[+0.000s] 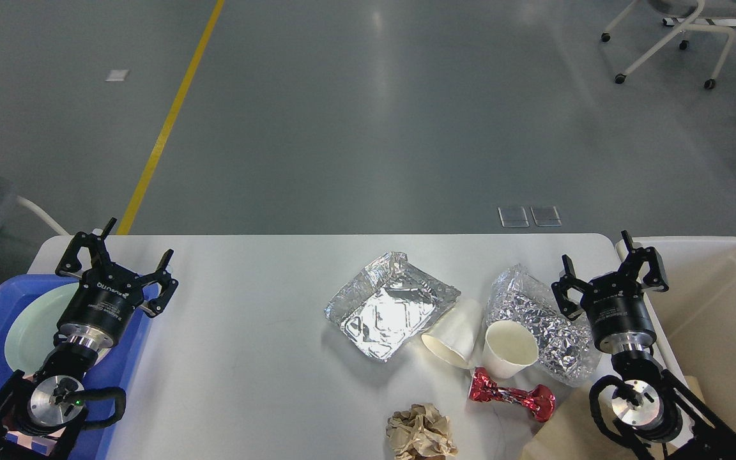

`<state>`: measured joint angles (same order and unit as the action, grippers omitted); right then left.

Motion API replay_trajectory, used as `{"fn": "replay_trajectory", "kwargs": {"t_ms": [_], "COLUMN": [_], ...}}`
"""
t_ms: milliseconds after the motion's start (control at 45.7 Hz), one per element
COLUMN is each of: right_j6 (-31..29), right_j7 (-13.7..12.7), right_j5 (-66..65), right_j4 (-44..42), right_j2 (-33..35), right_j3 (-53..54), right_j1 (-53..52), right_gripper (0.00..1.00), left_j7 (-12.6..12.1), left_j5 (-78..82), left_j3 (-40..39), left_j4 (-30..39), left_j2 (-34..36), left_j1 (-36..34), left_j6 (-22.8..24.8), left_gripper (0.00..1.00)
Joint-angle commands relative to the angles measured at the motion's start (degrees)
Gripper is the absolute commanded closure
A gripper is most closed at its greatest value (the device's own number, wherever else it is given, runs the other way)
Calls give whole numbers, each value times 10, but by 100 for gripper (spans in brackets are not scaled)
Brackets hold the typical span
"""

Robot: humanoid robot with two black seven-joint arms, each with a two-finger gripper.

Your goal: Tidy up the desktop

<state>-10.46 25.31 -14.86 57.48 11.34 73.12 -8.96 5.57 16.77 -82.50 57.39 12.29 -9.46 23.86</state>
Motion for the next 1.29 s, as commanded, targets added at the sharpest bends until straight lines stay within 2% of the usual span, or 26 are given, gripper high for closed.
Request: {"fn": "replay_trajectory", "kwargs": {"t_ms": [0,197,591,876,1029,1270], "right_j6": [0,0,0,0,0,0], "right_j7": [0,0,0,0,0,0], "right_j5": [0,0,0,0,0,0], "right_j4": [0,0,0,0,0,-1], "right_j2": [0,0,0,0,0,0], "right_j3": [0,0,0,0,0,0], "right_j1": [0,0,0,0,0,-1], "right_gripper": [0,0,0,0,0,0], "left_j7": [-3,-5,6,6,-3,4], "left_j5": [-2,5,-2,-2,-1,0], "left_j3": [-11,-36,-36,-43,-56,-50], "left_j4": [0,-2,-2,-2,-2,-14], "left_j2": [0,-3,-11,-10,-6,-43], "left_j1": [-1,-6,-11,-31,-37,-23], "left_j6": [0,-1,0,0,0,1], "left_gripper": [4,4,4,4,4,4]}}
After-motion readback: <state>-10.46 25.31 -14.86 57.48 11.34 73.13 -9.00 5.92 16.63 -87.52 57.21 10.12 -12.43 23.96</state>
